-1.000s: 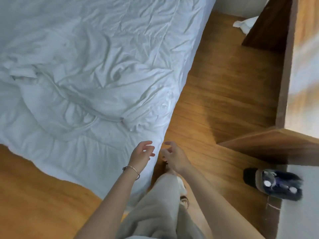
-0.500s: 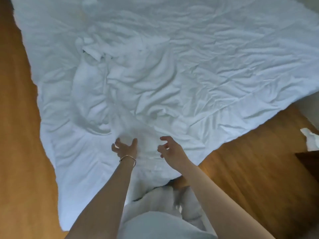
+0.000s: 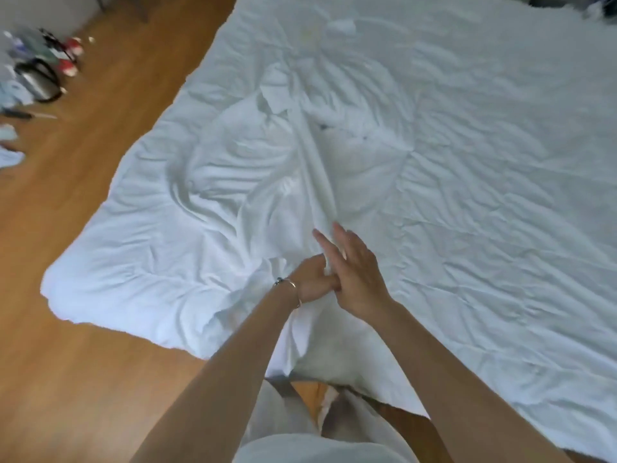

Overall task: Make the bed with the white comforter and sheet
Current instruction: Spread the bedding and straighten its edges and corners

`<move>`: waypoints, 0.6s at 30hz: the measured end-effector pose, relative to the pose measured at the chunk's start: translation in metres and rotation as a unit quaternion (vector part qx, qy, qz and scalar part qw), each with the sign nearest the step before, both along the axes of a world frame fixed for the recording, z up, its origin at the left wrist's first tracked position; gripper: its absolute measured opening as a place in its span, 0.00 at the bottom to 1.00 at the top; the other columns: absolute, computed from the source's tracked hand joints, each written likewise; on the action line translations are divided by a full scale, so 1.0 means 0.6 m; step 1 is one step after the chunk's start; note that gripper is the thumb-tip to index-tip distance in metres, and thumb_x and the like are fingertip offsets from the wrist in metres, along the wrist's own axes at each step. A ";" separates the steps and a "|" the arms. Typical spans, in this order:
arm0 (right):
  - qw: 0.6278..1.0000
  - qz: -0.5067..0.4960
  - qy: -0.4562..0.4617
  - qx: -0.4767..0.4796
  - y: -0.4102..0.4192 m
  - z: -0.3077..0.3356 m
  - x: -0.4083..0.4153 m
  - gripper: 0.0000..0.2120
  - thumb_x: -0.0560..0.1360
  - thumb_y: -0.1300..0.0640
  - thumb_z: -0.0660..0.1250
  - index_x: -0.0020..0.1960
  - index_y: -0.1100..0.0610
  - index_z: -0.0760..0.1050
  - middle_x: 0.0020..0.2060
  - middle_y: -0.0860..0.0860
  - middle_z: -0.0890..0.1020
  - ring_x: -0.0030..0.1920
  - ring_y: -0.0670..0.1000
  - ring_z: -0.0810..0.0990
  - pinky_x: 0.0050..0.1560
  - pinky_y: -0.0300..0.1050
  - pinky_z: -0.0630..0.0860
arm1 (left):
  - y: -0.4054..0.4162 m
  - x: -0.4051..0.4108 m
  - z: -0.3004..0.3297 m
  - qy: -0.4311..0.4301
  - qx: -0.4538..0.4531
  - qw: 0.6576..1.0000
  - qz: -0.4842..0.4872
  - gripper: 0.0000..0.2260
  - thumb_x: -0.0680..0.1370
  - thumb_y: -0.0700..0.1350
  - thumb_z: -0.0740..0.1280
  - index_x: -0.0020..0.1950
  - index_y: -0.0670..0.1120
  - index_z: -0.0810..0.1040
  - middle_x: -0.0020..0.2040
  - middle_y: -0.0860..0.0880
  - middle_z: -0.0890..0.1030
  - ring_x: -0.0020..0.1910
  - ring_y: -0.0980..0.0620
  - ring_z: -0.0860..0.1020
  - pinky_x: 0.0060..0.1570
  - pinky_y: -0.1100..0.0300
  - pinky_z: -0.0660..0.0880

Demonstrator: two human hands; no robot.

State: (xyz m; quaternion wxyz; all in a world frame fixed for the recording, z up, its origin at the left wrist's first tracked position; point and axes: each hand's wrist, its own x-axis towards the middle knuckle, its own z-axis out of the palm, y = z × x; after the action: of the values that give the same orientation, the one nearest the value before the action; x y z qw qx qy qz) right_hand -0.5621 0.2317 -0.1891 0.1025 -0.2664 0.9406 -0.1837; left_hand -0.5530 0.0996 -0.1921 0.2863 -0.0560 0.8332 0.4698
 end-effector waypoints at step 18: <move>0.929 0.278 -0.017 0.243 0.230 -0.057 -0.156 0.18 0.83 0.42 0.52 0.57 0.54 0.72 0.48 0.54 0.82 0.49 0.59 0.80 0.42 0.46 0.64 | 0.159 0.039 -0.114 0.013 -0.173 0.985 0.016 0.13 0.75 0.56 0.67 0.55 0.52 0.74 0.62 0.55 0.75 0.67 0.48 0.69 0.64 0.53 0.66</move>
State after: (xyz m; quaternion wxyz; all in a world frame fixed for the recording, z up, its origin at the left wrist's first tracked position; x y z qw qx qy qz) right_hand -0.6555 0.3698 -0.2236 0.2272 -0.4814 0.8426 0.0819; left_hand -0.5294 0.1952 -0.2607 0.2537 -0.1115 0.9047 0.3237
